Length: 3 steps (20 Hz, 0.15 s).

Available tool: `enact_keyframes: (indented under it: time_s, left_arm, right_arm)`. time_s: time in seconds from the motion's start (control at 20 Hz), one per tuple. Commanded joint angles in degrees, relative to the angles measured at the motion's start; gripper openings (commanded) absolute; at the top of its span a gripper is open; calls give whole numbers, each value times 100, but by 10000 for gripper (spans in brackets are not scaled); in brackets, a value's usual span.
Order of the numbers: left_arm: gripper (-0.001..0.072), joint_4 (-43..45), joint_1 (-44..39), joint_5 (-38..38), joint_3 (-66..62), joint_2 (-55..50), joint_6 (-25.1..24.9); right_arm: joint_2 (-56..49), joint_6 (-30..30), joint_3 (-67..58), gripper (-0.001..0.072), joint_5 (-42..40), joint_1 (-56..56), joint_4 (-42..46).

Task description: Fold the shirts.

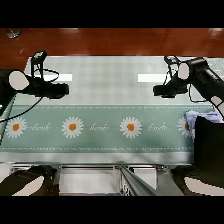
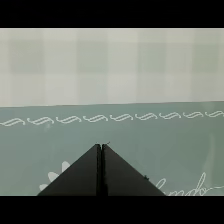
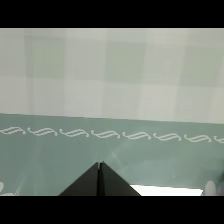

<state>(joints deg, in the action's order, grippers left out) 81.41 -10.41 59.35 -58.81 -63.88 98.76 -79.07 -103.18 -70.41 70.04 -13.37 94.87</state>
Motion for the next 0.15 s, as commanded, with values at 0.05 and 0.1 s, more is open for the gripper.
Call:
enact_keyframes:
  time_s: [0.05, 0.1]
  left_arm:
    - [25, 4, 4, -4, 2, -2, -7]
    - [25, 4, 4, -4, 2, -2, -4]
  right_arm:
    - [-4, -9, 0, 21, 2, -7, 13]
    - [-4, -9, 2, 21, 2, -7, 13]
